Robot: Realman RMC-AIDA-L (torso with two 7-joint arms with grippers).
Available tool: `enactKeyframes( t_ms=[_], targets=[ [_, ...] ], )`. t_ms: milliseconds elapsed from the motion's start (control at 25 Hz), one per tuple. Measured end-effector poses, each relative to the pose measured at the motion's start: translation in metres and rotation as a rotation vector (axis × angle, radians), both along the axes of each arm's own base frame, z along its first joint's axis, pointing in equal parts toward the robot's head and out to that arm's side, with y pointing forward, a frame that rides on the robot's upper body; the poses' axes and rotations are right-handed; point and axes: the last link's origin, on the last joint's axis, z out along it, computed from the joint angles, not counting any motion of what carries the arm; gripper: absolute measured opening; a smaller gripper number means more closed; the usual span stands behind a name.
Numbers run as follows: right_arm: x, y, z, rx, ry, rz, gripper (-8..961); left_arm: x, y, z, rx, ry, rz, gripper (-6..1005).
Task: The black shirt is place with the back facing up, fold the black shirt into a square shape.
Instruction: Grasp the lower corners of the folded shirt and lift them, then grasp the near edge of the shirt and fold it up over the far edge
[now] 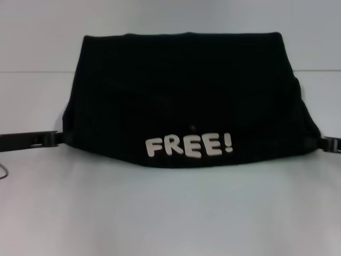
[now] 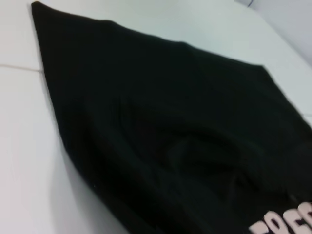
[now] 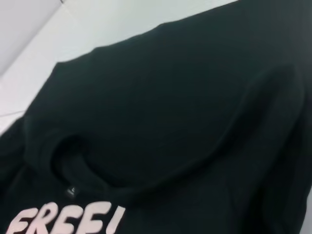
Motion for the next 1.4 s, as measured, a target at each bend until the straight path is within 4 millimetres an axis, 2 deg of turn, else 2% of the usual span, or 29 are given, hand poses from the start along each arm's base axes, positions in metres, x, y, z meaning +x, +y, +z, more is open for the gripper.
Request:
enactKeyframes(
  t_ms=[80, 120, 440, 640, 680, 720, 800, 840, 1160, 1280, 1320, 1400],
  targets=[
    [0.009, -0.018, 0.010, -0.005, 0.034, 0.011, 41, -0.004, -0.010, 0.007, -0.008, -0.035, 0.008, 1],
    [0.009, -0.018, 0.010, -0.005, 0.034, 0.011, 41, -0.007, -0.014, 0.010, -0.012, -0.049, 0.012, 1],
    [0.030, -0.069, 0.030, -0.054, 0.108, 0.058, 42, -0.012, -0.057, 0.021, -0.110, -0.148, -0.030, 0],
    [0.041, -0.101, 0.037, -0.099, 0.128, 0.081, 49, -0.015, -0.082, 0.019, -0.208, -0.172, -0.040, 0],
    [0.042, -0.113, 0.038, -0.123, 0.144, 0.099, 50, -0.016, -0.087, 0.017, -0.230, -0.178, -0.044, 0],
    [0.042, -0.113, 0.038, -0.123, 0.144, 0.099, 52, -0.016, -0.092, 0.016, -0.249, -0.185, -0.048, 0],
    [0.041, -0.126, 0.038, -0.153, 0.162, 0.125, 54, -0.016, -0.101, 0.013, -0.289, -0.200, -0.054, 1],
    [0.043, -0.138, 0.038, -0.175, 0.171, 0.135, 56, -0.016, -0.105, 0.012, -0.303, -0.205, -0.054, 1],
    [0.050, -0.165, 0.046, -0.159, 0.199, 0.137, 67, -0.016, -0.125, 0.010, -0.375, -0.247, -0.058, 1],
    [0.047, -0.162, 0.049, -0.131, 0.207, 0.155, 71, -0.013, -0.118, 0.012, -0.369, -0.243, -0.073, 1],
    [0.042, -0.151, 0.052, -0.116, 0.206, 0.183, 72, -0.011, -0.115, 0.013, -0.363, -0.240, -0.080, 1],
    [0.039, -0.144, 0.054, -0.104, 0.204, 0.201, 75, -0.006, -0.101, 0.017, -0.344, -0.230, -0.101, 0]
  ],
)
